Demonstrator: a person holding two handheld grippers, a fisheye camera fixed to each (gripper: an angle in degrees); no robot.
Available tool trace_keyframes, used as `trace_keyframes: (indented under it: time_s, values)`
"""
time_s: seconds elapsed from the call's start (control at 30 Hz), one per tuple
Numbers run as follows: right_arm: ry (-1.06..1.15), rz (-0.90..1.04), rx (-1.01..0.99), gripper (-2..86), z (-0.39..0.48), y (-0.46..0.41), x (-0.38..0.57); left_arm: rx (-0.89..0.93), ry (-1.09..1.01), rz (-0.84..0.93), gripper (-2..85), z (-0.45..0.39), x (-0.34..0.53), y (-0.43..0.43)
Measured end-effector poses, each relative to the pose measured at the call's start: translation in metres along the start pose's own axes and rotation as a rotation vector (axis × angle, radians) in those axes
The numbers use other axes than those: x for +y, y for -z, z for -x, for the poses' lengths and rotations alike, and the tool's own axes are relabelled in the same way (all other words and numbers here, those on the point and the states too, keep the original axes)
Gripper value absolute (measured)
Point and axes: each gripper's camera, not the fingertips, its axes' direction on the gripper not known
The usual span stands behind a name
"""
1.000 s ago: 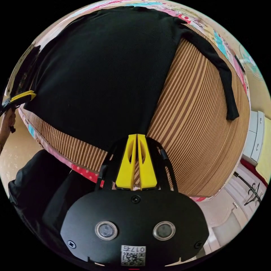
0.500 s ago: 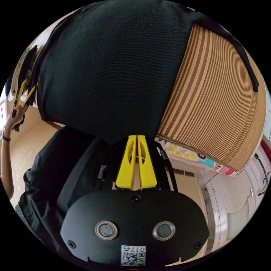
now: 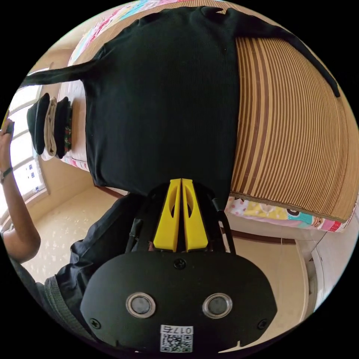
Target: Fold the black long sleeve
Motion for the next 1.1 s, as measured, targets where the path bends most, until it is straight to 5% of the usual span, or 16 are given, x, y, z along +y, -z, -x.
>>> trace_keyframes:
  time_s: [0.13,0.47,0.77,0.97,1.1]
  values:
    - [-0.017,-0.053,-0.063,0.4,-0.006,0.022,0.018,0.250,-0.067,0.254,12.1,-0.039,0.051,-0.089]
    - [-0.101,-0.146,-0.149,2.2,-0.083,0.074,0.060,-0.263,0.420,0.335,13.6,0.141,0.126,-0.084]
    - [-0.007,-0.642,-0.021,9.8,-0.049,0.240,-0.069,-0.441,0.533,0.415,10.1,0.220,0.134,-0.124]
    - [-0.085,-0.433,0.077,7.6,-0.041,0.250,-0.165,-0.265,0.549,0.360,3.8,0.245,0.142,-0.088]
    - [0.002,-0.676,-0.066,4.2,-0.006,0.311,-0.078,0.156,0.709,0.128,3.1,0.307,0.170,-0.040]
